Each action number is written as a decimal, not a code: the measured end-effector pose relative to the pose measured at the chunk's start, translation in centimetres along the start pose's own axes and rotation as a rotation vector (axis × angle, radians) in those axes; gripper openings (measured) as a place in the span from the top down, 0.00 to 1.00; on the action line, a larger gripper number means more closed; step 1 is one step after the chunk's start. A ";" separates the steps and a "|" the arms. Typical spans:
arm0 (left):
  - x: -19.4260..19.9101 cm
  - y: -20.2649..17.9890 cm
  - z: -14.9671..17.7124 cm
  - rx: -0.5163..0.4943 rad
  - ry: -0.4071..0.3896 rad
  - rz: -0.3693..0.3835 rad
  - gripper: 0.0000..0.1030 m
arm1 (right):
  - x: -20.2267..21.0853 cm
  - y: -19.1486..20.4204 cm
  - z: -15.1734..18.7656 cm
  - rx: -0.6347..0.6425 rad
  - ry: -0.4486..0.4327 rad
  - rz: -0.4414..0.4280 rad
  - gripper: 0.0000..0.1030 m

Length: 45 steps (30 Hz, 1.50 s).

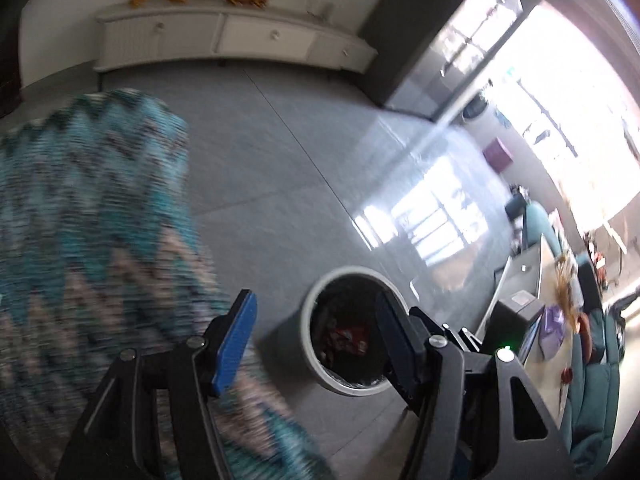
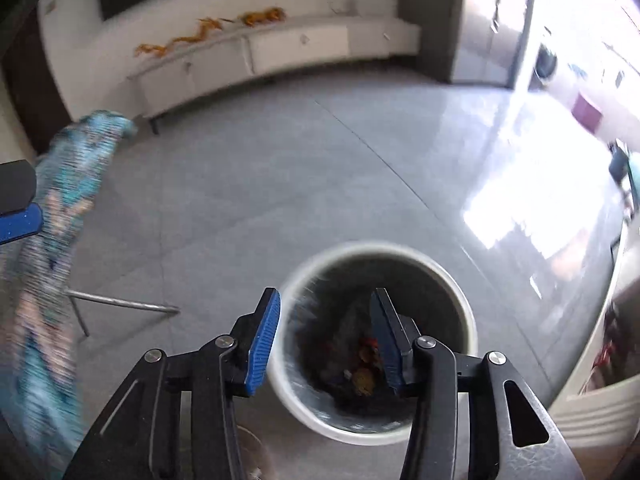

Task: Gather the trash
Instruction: 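Move both tools back toward the trash on the blanket, then grasp white-red paper bag with left tool while right tool grasps white tissue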

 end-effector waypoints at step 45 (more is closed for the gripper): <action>25.5 30.5 29.1 0.516 -0.346 -0.277 0.36 | 12.5 30.4 5.5 0.476 -0.120 -0.442 0.47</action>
Point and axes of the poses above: each gripper's, at about its wrist camera, not at the fingertips, and x roughly against the way its jaws point, y to its left, z to its underside, the point moved 2 cm from there along -x, roughly the way its jaws point, and after that the axes turned 11 degrees about y, right-handed, at the moved point
